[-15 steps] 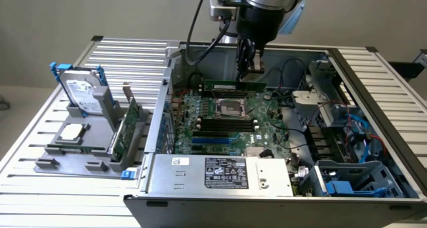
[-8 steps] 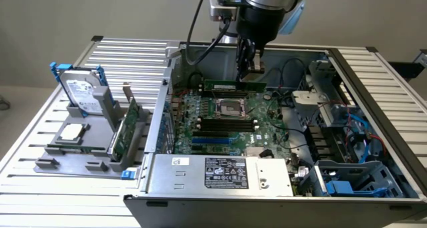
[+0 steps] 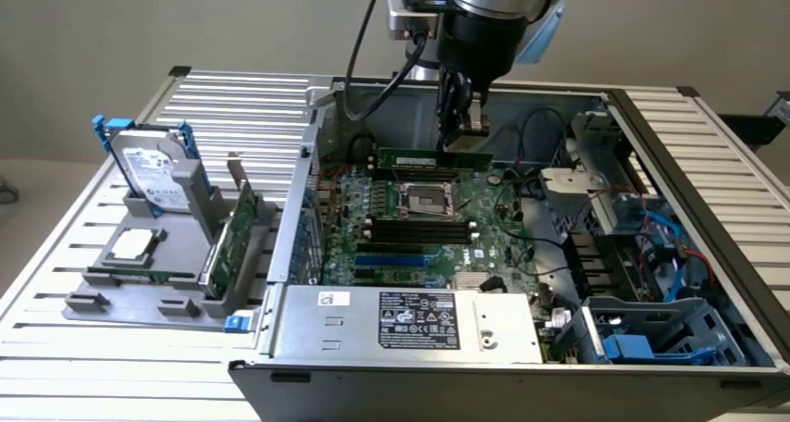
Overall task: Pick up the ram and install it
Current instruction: 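Insert the ram into the slot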
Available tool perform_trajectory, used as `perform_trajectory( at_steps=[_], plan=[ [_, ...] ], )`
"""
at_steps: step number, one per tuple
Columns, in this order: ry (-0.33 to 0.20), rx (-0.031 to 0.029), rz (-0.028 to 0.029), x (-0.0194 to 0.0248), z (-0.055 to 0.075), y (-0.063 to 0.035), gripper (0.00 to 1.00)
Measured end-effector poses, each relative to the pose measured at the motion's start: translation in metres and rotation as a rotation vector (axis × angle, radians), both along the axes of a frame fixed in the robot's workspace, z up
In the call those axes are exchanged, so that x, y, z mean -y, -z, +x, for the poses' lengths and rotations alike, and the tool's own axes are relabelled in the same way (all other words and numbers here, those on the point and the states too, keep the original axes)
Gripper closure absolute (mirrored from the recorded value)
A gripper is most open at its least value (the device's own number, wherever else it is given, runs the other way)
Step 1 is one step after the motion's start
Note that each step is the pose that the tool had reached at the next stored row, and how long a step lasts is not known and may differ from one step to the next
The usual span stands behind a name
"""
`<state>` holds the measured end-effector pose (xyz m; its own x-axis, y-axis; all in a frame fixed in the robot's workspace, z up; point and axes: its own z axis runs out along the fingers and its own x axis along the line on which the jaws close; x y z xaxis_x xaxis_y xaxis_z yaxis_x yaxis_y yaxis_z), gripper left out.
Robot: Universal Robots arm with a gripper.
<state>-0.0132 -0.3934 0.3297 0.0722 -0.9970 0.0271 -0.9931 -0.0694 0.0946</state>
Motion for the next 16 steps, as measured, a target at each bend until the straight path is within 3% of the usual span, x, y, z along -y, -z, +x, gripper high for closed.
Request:
perform_trajectory(
  at_steps=[10, 12, 16],
  plan=[
    [0.000, 0.0001, -0.0002, 0.0003, -0.005, 0.0181, 0.86],
    [0.000, 0.0000, -0.0006, 0.0040, -0.005, 0.0216, 0.86],
    [0.000, 0.0001, -0.0004, 0.0161, -0.005, 0.0291, 0.86]
  ],
)
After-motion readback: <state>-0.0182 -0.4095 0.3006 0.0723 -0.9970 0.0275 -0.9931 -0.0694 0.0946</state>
